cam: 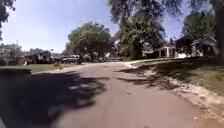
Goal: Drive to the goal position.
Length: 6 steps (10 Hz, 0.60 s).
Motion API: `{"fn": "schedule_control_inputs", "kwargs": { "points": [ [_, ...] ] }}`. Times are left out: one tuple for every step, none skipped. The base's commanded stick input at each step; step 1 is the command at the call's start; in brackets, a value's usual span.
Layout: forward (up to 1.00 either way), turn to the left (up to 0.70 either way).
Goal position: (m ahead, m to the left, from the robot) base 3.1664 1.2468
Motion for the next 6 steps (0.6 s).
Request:
{"fn": "schedule_control_inputs", "kwargs": {
  "points": [
    [0.5,0.0],
    [0.5,0.0],
    [0.5,0.0],
    [0.5,0.0],
    [0.5,0.0],
    [0.5,0.0]
  ]
}}
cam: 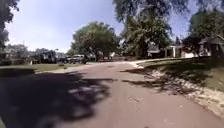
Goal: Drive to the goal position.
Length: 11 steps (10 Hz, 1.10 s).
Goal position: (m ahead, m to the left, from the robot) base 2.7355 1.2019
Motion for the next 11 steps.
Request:
{"fn": "schedule_control_inputs", "kwargs": {
  "points": [
    [0.5,0.0],
    [0.5,0.0],
    [0.5,0.0],
    [0.5,0.0],
    [0.5,0.0],
    [0.5,0.0],
    [0.5,-0.15],
    [0.5,-0.32],
    [0.5,-0.48],
    [0.5,-0.5],
    [0.5,-0.5]
  ]
}}
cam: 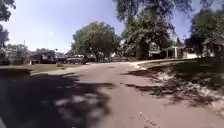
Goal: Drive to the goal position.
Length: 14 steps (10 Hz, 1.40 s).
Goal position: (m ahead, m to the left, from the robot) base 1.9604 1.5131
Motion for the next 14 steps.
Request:
{"fn": "schedule_control_inputs", "kwargs": {
  "points": [
    [0.5,-0.48],
    [0.5,-0.3],
    [0.5,-0.12],
    [0.5,0.0],
    [0.5,0.0],
    [0.5,0.0],
    [0.5,0.0],
    [0.5,0.0],
    [0.5,0.0],
    [0.5,0.0],
    [0.5,0.0],
    [0.5,0.0],
    [0.5,0.0],
    [0.5,0.0]
  ]
}}
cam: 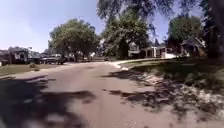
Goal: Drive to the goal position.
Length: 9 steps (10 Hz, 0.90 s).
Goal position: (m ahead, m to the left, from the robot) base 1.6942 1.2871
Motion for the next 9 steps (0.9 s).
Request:
{"fn": "schedule_control_inputs", "kwargs": {
  "points": [
    [0.5,0.0],
    [0.5,0.0],
    [0.5,0.0],
    [0.5,0.0],
    [0.5,0.0],
    [0.5,0.0],
    [0.5,0.0],
    [0.5,0.0],
    [0.5,0.0]
  ]
}}
